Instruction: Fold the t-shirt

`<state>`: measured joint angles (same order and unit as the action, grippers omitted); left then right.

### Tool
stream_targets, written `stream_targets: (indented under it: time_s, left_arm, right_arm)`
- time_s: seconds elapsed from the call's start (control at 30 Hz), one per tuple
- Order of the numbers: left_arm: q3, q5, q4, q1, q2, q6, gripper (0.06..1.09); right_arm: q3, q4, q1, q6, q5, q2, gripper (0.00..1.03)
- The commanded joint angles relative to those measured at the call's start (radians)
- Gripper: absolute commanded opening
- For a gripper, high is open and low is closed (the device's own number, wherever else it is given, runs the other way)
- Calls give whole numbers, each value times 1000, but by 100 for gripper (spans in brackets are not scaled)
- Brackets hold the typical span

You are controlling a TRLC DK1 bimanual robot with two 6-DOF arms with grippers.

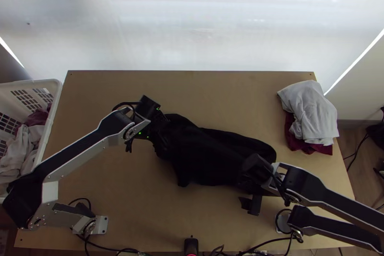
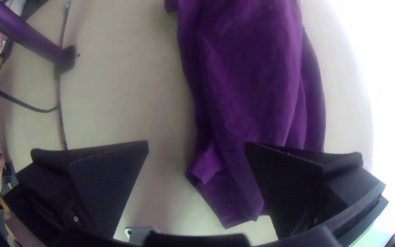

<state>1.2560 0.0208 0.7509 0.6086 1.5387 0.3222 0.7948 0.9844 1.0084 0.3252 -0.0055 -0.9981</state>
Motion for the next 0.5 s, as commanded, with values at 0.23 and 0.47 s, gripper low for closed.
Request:
stream_targets:
  time_s: [0.23,0.47]
  left_arm:
    - [-135,-9,11,-76,-121,0,103]
    - [-158,-10,5,-84,-137,3,103]
  right_arm:
    - [-37,-305,64,43,35,-119,96]
    - [-62,-406,71,44,56,-178,96]
